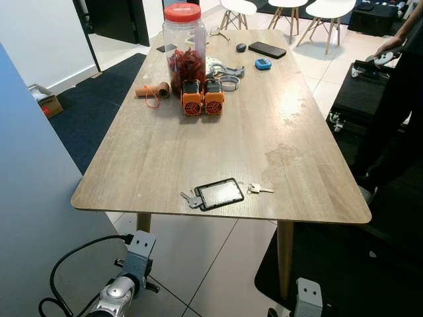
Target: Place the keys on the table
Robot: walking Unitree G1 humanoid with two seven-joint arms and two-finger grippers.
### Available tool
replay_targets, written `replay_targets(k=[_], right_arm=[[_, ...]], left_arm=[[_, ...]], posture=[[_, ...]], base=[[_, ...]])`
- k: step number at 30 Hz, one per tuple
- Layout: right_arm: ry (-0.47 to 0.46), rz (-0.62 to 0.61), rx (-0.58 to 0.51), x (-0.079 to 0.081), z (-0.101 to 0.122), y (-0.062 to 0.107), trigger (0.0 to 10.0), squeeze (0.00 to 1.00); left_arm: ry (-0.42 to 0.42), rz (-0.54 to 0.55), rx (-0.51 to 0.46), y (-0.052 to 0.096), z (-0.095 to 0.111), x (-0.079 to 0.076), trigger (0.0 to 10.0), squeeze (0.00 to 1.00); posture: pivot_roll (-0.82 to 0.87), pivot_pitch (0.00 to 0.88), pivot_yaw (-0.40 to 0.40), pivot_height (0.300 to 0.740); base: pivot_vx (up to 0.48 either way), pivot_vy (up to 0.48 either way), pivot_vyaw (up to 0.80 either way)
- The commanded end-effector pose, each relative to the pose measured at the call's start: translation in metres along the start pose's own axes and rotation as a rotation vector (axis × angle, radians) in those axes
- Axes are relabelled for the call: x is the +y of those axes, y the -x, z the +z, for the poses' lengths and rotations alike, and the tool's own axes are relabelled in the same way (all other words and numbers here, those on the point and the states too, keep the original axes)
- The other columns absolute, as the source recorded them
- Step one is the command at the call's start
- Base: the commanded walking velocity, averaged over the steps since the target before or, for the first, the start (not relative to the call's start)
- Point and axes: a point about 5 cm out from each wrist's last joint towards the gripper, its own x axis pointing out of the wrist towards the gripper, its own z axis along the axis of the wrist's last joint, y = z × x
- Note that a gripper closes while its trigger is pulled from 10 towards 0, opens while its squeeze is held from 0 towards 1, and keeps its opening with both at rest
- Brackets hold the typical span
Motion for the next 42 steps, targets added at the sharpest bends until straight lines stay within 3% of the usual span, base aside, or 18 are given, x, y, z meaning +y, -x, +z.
replay_targets(k=[1,12,20,42], right_arm=[[-0.019,0.015,-0.002,0.0038,-0.0032,0.0005,10.0,0.0],[-0.057,0.007,0.027,0.0047,-0.0086,0.0011,10.0,0.0],[0.008,0.041,0.011,0.0089,-0.0049,0.0002,10.0,0.0],[0.034,0.064,0.008,0.0121,-0.0013,-0.001,10.0,0.0]], left_arm=[[-0.008,0.011,-0.002,0.0023,-0.0017,0.0068,10.0,0.0],[-0.007,0.009,0.018,0.0024,-0.0043,0.0057,10.0,0.0],[0.006,0.008,0.003,-0.0009,0.002,0.0016,10.0,0.0],[0.013,0.02,-0.009,0.0012,0.0009,0.0063,10.0,0.0]], posture=[[0.05,0.017,0.019,0.74],[0.05,0.015,0.029,0.74],[0.05,0.018,0.031,0.74],[0.05,0.011,0.016,0.74]], base=[[0.0,0.0,0.0],[0.0,0.0,0.0],[0.0,0.0,0.0],[0.0,0.0,0.8]])
